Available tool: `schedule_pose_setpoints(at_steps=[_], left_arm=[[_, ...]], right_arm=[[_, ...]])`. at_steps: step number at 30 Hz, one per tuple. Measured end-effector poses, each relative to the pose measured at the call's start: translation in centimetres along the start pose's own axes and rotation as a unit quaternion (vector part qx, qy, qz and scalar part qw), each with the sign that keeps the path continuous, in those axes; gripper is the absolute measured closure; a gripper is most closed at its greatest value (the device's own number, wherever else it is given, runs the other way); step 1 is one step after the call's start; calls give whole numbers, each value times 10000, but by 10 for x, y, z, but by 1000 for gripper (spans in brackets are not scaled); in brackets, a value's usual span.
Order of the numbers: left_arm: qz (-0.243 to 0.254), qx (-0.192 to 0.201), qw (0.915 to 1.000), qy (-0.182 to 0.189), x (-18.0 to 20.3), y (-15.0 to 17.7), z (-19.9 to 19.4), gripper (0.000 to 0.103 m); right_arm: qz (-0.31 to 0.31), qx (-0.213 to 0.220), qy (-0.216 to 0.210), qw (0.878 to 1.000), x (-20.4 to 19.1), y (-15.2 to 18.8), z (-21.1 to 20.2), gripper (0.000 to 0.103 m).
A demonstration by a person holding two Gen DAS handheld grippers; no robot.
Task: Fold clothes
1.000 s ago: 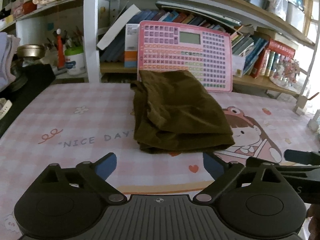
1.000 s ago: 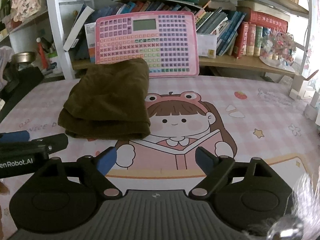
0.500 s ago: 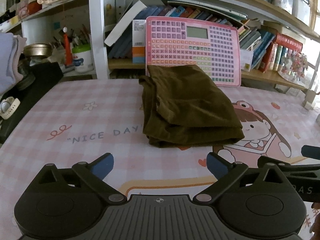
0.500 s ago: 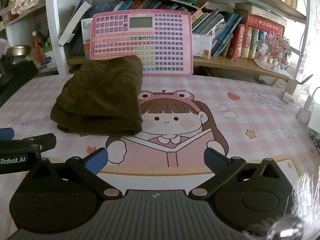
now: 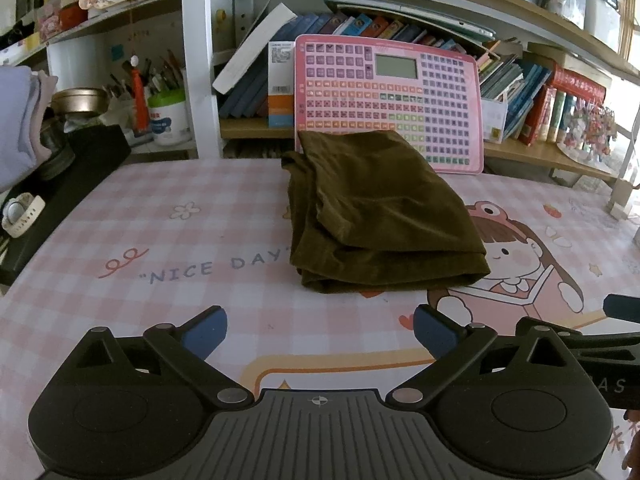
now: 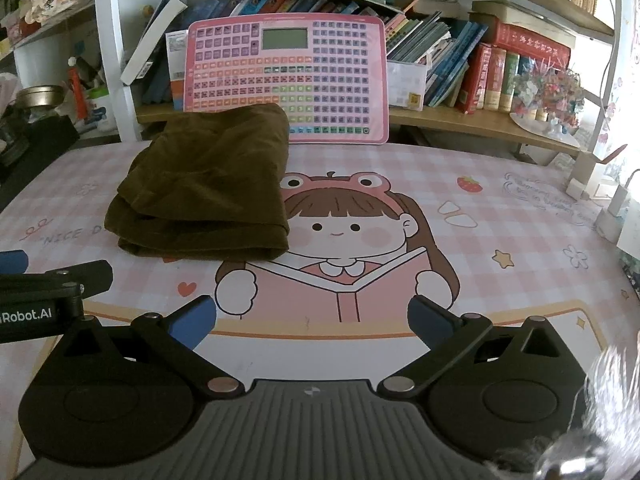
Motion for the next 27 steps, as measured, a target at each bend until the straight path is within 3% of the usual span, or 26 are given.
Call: schedule_pose_setpoints(at_steps=[27], left_arm=[[-14, -1, 10000, -8, -2, -2, 0, 2]], right_arm=[[3, -25, -5, 10000, -1, -1, 2, 0]])
Point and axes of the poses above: each gripper's, at about its wrist camera, not at the fingertips, and z roughly the way its jaws point, x to its right, y to its underside, the point moved 1 cm from there along z, roughly the way its jaws point, and after that the axes turned 8 degrees about x, right-handed, at the moved point
